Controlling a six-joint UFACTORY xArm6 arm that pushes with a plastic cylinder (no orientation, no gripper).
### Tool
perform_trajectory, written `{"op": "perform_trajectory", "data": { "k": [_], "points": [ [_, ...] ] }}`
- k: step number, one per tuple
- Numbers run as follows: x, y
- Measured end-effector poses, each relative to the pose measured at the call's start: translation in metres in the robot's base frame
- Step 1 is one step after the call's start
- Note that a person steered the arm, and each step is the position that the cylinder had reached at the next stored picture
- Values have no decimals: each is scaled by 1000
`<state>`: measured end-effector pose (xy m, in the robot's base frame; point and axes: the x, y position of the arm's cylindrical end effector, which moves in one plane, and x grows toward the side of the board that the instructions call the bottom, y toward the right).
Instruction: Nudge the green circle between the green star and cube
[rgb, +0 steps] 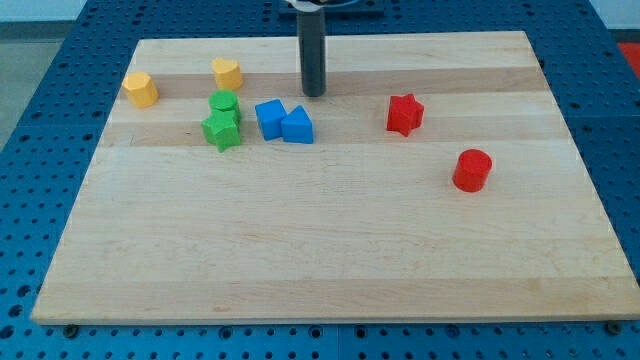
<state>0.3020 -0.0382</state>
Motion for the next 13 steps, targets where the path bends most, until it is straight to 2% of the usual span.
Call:
{"op": "perform_trajectory", "data": {
  "k": [6, 8, 11, 13],
  "points": [
    [-13, -143],
    [26, -143],
    [29, -86],
    [52, -85]
  ]
}}
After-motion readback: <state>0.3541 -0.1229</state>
